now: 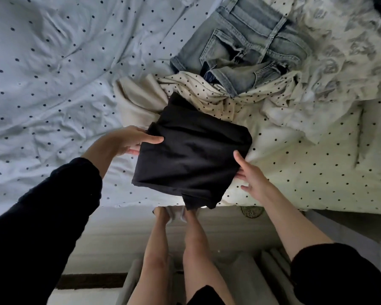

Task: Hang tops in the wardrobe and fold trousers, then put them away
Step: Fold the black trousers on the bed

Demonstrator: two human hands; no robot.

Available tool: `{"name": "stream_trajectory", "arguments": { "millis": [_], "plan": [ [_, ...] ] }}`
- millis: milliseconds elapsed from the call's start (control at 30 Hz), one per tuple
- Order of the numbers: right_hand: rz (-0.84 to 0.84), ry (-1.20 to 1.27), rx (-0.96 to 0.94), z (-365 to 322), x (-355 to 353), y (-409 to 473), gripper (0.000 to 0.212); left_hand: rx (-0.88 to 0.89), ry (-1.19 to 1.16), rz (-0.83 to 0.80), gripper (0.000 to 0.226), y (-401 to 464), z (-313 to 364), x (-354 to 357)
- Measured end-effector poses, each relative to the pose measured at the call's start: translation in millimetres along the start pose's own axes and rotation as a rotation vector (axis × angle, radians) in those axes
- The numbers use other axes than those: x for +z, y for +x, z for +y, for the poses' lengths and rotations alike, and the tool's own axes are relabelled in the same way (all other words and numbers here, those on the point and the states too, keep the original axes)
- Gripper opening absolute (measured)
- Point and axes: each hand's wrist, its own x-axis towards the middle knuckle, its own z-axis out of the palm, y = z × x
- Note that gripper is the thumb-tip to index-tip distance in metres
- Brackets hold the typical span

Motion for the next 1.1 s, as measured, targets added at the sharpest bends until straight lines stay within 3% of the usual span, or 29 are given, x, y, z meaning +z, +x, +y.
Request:
{"name": "stream_trajectory", "arguments": {
  "millis": [133, 200, 367, 500, 767, 967, 1100],
  "plan": [
    [-0.102, -0.025, 0.018, 5, -2, -1, 0.058, -0.012, 0.003, -0.020, 0.054, 2, 8, -4],
    [-0.077, -0.008, -0.014, 8, -2, -4, 0.046, -0.018, 0.002, -0.026, 0.063, 2, 8, -3],
    [-0.091, 0.007, -0.050, 3, -5, -11, 0.028, -0.008, -0.012, 0.095, 0.042, 7, 3, 1],
    [-0.036, -0.006, -0.082, -7, -6, -21, 0.011, 0.003, -0.030, 0.182, 0.040, 6, 2, 4],
    [-0.019, -0.093, -0.144, -36, 13, -70, 0.009, 0.046, -0.159, 0.217, 0.043, -49, -21, -13],
    [-0.055, -0.263, -0.301, -90, 76, -130, 0.026, 0.113, -0.417, 0.300, 0.046, -130, -71, -66],
    [-0.107, -0.377, -0.409, -138, 157, -181, 0.037, 0.226, -0.627, 0.310, 0.018, -204, -115, -117]
  ]
}}
